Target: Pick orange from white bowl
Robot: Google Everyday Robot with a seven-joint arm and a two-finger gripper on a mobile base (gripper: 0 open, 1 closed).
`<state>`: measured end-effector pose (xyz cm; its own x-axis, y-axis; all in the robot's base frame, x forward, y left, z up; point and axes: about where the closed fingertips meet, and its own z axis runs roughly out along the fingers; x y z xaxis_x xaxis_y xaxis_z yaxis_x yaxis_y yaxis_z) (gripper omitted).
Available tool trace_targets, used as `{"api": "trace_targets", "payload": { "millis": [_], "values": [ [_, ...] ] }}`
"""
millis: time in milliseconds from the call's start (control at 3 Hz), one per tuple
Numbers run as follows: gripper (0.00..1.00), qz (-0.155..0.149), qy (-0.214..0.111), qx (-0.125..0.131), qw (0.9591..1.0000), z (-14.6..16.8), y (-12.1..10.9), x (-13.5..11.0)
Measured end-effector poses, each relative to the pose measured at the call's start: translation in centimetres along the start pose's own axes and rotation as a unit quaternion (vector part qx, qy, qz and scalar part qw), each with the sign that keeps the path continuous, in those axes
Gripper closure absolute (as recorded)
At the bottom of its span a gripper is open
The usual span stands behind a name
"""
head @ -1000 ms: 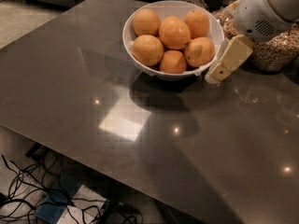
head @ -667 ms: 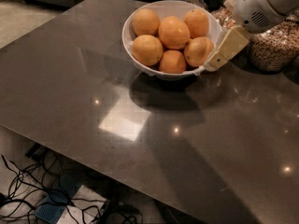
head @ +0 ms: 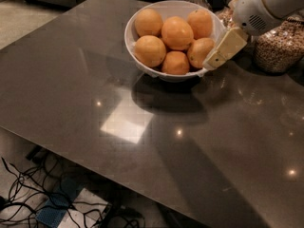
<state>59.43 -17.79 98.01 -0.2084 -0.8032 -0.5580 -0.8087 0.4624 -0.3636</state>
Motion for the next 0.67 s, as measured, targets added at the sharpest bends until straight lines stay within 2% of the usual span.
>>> {"api": "trace_targets", "payload": {
  "millis": [333,667],
  "values": [
    [0.0,0.062,0.008,0.033,0.9975,1.9,-2.7,1.8],
    [0.06,0.108,0.013,0.048,0.9929,3.2,-4.2,2.9]
  ]
}}
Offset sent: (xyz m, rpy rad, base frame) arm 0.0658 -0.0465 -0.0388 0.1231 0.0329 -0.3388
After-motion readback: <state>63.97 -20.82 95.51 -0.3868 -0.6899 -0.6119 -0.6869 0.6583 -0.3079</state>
